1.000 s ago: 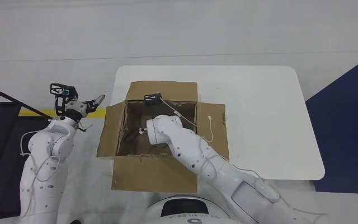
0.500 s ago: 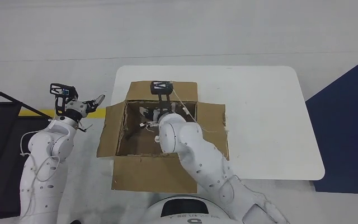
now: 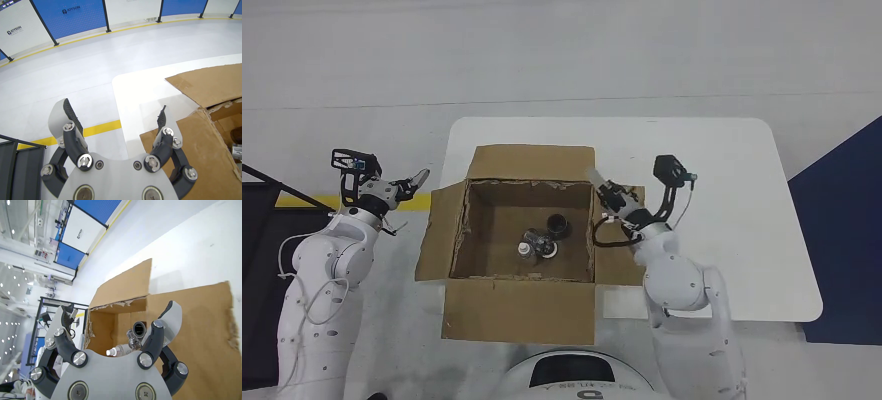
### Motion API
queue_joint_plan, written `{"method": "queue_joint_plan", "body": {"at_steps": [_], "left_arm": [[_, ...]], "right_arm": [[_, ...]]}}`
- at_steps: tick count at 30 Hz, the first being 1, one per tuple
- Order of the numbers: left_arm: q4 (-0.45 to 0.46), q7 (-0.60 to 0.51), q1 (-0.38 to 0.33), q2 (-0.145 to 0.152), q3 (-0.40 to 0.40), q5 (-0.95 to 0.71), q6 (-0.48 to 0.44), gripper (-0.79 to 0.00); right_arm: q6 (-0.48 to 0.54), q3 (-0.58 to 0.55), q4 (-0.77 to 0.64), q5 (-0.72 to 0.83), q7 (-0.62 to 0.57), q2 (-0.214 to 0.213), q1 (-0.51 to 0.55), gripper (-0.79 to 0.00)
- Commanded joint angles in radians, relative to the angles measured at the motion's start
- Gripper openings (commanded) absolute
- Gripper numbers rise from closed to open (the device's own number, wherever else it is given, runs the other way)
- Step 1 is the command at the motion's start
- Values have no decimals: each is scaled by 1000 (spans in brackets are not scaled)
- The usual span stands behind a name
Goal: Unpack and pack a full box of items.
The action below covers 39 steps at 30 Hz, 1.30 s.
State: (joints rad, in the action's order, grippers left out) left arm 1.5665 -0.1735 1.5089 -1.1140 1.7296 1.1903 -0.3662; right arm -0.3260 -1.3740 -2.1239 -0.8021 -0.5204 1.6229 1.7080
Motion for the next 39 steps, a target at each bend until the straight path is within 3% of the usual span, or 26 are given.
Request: {"method": "queue_joint_plan", "body": {"at_steps": [1, 10, 13, 21, 22, 25, 26, 27, 28, 29, 39], "left_arm": [[0, 0, 0, 0, 0, 0, 0, 0], [0, 0, 0, 0, 0, 0, 0, 0], [0, 0, 0, 0, 0, 0, 0, 0], [0, 0, 0, 0, 0, 0, 0, 0], [0, 0, 0, 0, 0, 0, 0, 0], [0, 0, 0, 0, 0, 0, 0, 0], [0, 0, 0, 0, 0, 0, 0, 0], [0, 0, 0, 0, 0, 0, 0, 0], [0, 0, 0, 0, 0, 0, 0, 0], [0, 0, 0, 0, 0, 0, 0, 0], [0, 0, 0, 0, 0, 0, 0, 0]], "right_arm": [[40, -79, -2, 79, 22, -5, 36, 0], [59, -251, 69, 239, 97, -19, 131, 0], [67, -268, 134, 309, -13, -27, 89, 0], [336, -407, 334, 813, -306, -51, -6, 0], [360, -417, 347, 856, -333, -54, -11, -55], [428, -438, 368, 976, -408, -62, -23, -397], [439, -437, 365, 997, -428, -65, -31, -336], [445, -435, 366, 1009, -443, -68, -38, -336], [446, -430, 364, 1012, -454, -70, -45, -206], [441, -419, 355, 1008, -466, -73, -56, -175], [329, -207, 273, 861, -508, -91, -197, -65]]}}
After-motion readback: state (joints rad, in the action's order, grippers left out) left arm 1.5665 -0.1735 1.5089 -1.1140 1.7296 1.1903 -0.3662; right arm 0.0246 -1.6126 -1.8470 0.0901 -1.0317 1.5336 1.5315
